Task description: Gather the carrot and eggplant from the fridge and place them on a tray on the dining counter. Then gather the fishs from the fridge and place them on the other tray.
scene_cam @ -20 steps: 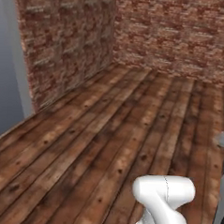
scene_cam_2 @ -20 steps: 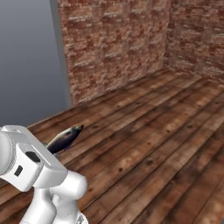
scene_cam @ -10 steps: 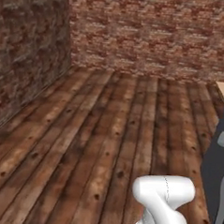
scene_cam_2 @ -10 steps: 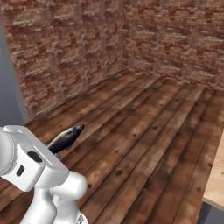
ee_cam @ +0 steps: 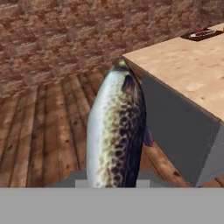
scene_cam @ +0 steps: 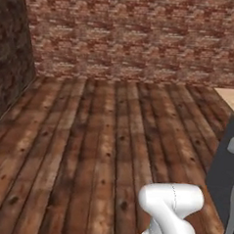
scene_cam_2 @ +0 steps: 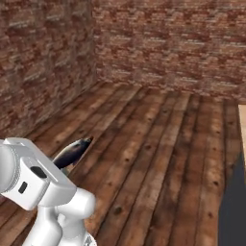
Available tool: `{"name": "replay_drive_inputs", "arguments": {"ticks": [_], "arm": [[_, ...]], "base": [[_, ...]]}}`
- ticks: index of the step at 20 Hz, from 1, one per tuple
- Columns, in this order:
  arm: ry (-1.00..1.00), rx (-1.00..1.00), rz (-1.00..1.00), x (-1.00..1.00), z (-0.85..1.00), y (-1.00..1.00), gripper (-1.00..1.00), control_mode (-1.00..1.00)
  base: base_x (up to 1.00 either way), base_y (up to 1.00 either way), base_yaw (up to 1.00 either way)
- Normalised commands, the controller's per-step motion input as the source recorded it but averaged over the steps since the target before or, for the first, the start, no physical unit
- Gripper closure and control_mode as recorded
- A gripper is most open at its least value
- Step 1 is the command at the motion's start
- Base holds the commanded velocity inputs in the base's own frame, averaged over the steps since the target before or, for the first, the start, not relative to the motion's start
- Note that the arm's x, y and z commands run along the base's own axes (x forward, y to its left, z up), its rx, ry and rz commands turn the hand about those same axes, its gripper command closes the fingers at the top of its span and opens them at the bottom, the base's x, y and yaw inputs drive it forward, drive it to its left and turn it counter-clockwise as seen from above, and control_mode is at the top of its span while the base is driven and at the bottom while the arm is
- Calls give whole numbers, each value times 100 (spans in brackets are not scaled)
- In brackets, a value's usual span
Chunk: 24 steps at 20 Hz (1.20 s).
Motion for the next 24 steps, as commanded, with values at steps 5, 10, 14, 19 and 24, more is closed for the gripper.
{"name": "replay_drive_inputs", "arguments": {"ticks": [5,10,14,19,24], "arm": [[0,0,0,0,0,0,100,100],[0,0,0,0,0,0,100,100],[0,0,0,0,0,0,100,100],[0,0,0,0,0,0,100,100],[0,0,0,0,0,0,100,100]], "base": [[94,61,-38],[99,56,-38],[100,41,-37],[100,38,-38],[100,34,-37]]}}
